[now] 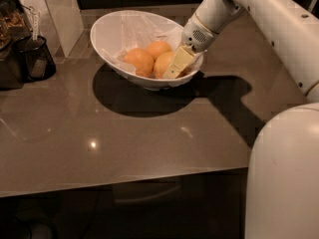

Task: Pick orange from white bowl

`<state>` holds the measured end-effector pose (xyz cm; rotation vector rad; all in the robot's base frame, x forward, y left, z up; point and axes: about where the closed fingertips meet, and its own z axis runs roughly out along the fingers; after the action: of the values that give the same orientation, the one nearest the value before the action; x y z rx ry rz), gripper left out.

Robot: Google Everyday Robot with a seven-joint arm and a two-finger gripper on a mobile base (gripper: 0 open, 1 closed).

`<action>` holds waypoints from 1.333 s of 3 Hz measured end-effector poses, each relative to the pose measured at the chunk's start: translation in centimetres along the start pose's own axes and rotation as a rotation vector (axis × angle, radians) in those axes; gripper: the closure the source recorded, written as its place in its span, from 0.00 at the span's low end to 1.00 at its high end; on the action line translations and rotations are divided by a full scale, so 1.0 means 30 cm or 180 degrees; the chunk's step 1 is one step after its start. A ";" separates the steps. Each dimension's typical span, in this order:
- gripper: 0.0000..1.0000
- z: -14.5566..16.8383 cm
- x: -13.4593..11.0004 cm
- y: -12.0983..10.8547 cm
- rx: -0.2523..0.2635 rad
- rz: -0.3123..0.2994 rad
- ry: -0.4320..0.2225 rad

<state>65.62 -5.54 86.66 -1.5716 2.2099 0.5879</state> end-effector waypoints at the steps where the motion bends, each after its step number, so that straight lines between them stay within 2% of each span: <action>1: 0.46 0.003 0.002 -0.002 -0.0006 0.0004 0.0008; 3: 0.93 0.003 0.001 -0.002 -0.0014 -0.0016 0.0007; 4: 1.00 -0.041 -0.019 0.019 0.0019 -0.0126 -0.0130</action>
Offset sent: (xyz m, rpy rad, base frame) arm -0.0026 -0.0058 0.0026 -0.0107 0.0055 0.0105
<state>65.20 -5.57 88.08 -1.5823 2.1440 0.5957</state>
